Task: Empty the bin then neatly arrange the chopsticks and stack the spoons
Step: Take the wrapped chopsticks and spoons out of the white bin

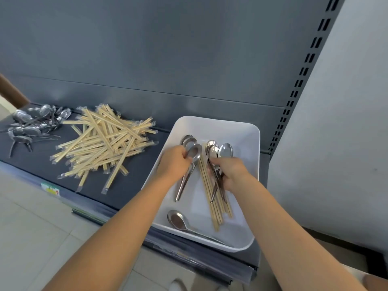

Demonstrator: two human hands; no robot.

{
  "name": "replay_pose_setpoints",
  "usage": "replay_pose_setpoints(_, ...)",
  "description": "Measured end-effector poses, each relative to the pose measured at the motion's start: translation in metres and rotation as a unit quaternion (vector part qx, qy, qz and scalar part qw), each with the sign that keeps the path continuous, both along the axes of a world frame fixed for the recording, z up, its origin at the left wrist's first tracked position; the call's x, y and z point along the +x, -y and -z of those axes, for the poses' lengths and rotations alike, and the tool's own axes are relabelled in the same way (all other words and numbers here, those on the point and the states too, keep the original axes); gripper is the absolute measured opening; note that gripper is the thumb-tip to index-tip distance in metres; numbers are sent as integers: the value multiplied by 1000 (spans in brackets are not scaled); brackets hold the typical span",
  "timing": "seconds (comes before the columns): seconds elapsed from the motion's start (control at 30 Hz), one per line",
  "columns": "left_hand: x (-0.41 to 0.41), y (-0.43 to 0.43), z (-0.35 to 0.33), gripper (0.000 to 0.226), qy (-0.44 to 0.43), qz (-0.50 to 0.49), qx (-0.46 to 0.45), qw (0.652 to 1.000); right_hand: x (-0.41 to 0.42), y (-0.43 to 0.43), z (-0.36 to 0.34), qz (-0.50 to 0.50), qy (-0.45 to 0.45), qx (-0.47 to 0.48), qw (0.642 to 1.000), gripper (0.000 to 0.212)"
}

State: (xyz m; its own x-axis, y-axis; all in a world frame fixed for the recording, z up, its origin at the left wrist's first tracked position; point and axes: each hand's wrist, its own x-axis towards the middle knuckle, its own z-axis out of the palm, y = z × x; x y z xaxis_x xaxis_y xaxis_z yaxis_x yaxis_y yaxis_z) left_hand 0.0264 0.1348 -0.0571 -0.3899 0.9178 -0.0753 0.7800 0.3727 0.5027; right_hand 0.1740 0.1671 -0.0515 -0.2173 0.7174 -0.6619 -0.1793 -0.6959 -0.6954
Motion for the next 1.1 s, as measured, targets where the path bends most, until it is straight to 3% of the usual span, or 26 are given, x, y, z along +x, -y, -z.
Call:
replay_pose_setpoints(0.07,1,2,-16,18,197,-54,51,978,-1,-1,0,2,19,18,1000,28)
replay_pose_setpoints(0.13,4,8,-34,9,411,-76,65,906,-2,0,-4,0,19,38,999,20)
replay_pose_setpoints(0.23,5,15,-41,3,516,-71,30,853,-6,6,-12,-35,-2,96,995,16)
replay_pose_setpoints(0.33,4,19,-40,6,526,-117,46,841,-15,18,-22,-89,34,171,981,19)
replay_pose_setpoints(0.5,-21,31,-58,25,442,-132,169,871,-54,28,-48,-98,-3,200,975,13)
replay_pose_setpoints(0.63,-58,49,-93,30,477,-175,245,825,-114,44,-82,-107,-34,242,964,13)
replay_pose_setpoints(0.8,-148,95,-116,15,551,-172,238,781,-213,84,-108,-155,-97,196,963,15)
replay_pose_setpoints(0.93,-248,145,-110,11,550,-195,215,783,-307,127,-106,-214,-98,115,965,14)
replay_pose_setpoints(1.1,-383,197,-80,14,495,-260,180,810,-435,178,-79,-260,-89,71,959,11)
